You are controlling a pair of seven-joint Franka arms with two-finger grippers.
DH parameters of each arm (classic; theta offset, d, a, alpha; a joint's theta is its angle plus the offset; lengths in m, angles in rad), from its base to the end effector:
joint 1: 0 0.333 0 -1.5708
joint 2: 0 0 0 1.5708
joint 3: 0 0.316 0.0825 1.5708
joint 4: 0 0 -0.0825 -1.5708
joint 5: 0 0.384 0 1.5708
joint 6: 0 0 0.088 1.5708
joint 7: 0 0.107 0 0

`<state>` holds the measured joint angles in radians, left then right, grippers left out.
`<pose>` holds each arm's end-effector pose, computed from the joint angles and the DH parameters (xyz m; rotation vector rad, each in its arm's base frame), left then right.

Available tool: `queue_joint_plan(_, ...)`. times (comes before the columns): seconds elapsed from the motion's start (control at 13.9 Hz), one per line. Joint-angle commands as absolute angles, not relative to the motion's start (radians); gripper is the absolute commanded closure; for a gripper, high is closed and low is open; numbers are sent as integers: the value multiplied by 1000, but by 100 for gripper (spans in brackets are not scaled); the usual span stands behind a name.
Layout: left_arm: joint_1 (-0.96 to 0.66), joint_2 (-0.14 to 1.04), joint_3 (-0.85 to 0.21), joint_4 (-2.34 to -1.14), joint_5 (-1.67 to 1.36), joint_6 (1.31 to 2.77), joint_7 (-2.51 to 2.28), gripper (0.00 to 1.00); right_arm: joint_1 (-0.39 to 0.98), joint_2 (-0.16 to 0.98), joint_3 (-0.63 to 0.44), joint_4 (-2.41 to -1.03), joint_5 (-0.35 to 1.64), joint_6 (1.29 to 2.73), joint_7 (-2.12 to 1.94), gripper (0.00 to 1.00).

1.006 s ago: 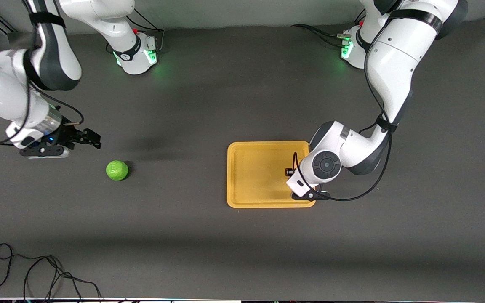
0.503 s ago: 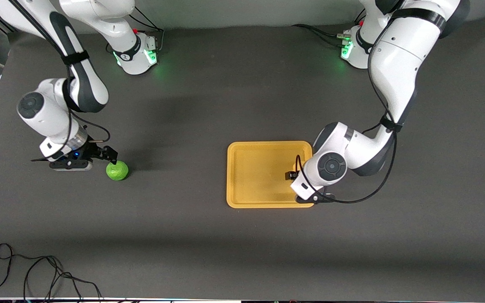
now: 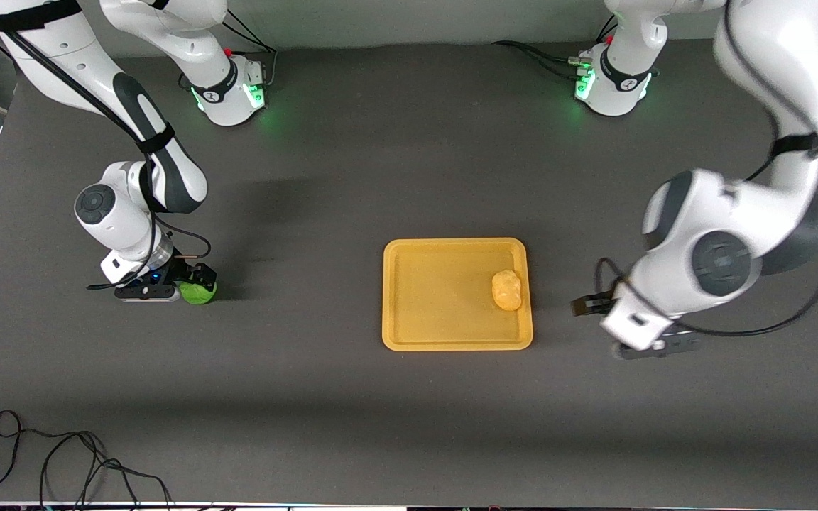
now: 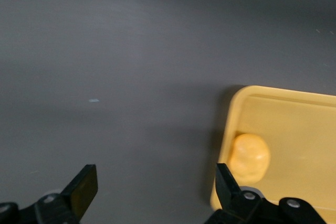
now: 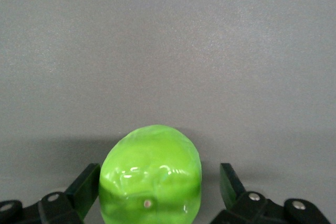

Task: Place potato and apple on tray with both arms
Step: 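Lift the apple with the right gripper while the left gripper withdraws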

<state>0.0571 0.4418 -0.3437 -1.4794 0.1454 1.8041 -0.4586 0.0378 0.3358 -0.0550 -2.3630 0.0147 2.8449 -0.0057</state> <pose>0.6565 -0.1450 0.4260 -3.1018 -0.2422 0.1350 0.5237 -0.0106 0.1998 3.1188 -0.0325 0.2290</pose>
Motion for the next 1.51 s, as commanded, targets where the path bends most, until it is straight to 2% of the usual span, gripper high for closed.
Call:
queue_joint_plan(0.0, 109, 307, -347, -1517, 141, 1682, -402, 0, 40, 348, -52, -2345, 34, 2835, -34, 0)
queue_joint_plan(0.07, 130, 272, -348, -1517, 141, 1646, -396, 0, 40, 350, -52, -2345, 34, 2832, -34, 4)
queue_joint_plan(0.14, 161, 243, -350, -1516, 138, 1619, -365, 0, 40, 350, -52, -2345, 34, 2817, -34, 14)
queue_joint_plan(0.29, 201, 184, -348, -1512, 123, 1551, -298, 0, 40, 350, -52, -2321, 34, 2772, -35, 42)
queue_joint_plan(0.36, 222, 164, -347, -1514, 98, 1525, -298, 0, 40, 348, -52, -2300, 34, 2743, -35, 51)
queue_joint_plan(0.5, 261, 141, -348, -1510, 84, 1500, -285, 0, 37, 344, -52, -2229, 34, 2650, -54, 62)
queue_joint_plan(0.72, 259, 98, -348, -1500, 83, 1471, -301, 0, 37, 324, -54, -2068, 34, 2409, -57, 62)
queue_joint_plan(1.08, 250, 35, -348, -1502, 87, 1471, -319, 0, 46, 321, -49, -1679, 35, 1941, -42, 62)
queue_joint_plan(1.22, 247, 40, -351, -1506, 89, 1505, -327, 0, 102, 330, -46, -1544, 35, 1847, 1, 62)
queue_joint_plan(1.44, 259, 41, -347, -1514, 84, 1502, -314, 0, 201, 342, -46, -1453, 34, 1780, 167, 62)
